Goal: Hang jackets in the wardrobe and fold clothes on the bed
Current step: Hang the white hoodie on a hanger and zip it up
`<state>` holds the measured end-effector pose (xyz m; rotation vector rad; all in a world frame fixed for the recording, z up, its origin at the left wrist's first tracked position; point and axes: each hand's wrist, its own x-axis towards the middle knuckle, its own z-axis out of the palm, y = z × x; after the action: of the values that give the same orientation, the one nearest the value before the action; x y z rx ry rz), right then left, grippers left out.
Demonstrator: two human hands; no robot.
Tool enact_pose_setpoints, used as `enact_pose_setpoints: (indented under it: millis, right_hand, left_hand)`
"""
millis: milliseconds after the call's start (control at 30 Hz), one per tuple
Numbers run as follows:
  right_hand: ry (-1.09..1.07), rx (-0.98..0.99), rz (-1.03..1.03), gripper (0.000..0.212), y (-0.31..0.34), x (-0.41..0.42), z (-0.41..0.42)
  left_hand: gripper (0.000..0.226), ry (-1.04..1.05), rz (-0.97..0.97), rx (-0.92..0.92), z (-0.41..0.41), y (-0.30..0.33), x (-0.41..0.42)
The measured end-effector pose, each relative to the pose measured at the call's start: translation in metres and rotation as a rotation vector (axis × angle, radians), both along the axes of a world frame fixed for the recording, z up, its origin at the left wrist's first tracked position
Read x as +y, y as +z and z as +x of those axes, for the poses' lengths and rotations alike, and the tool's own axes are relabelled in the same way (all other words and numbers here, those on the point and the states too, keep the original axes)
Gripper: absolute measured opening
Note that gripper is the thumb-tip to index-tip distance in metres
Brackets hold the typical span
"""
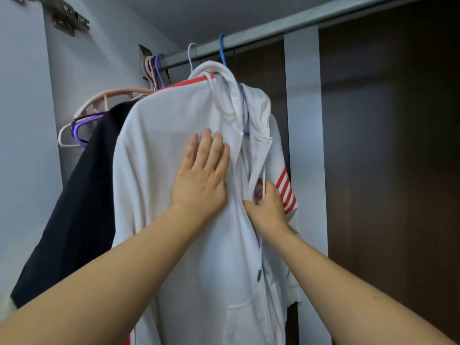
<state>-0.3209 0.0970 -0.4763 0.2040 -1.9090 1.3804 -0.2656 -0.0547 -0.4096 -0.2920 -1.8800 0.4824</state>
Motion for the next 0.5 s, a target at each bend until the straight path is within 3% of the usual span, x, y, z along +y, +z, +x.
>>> enact_pose_setpoints:
  millis: [333, 500]
  right_hand:
    - [-0.002, -0.066, 0.082, 0.065, -0.059, 0.006, 0.010]
    - [0.004, -0.168, 0.088, 0.068, -0.116, 0.014, 0.018]
  left_hand:
    - [0.067, -0.001, -0.028, -0.128, 0.022, -0.077, 0.005]
    - [0.063, -0.070, -0.009, -0.233, 0.031, -0.154, 0.013]
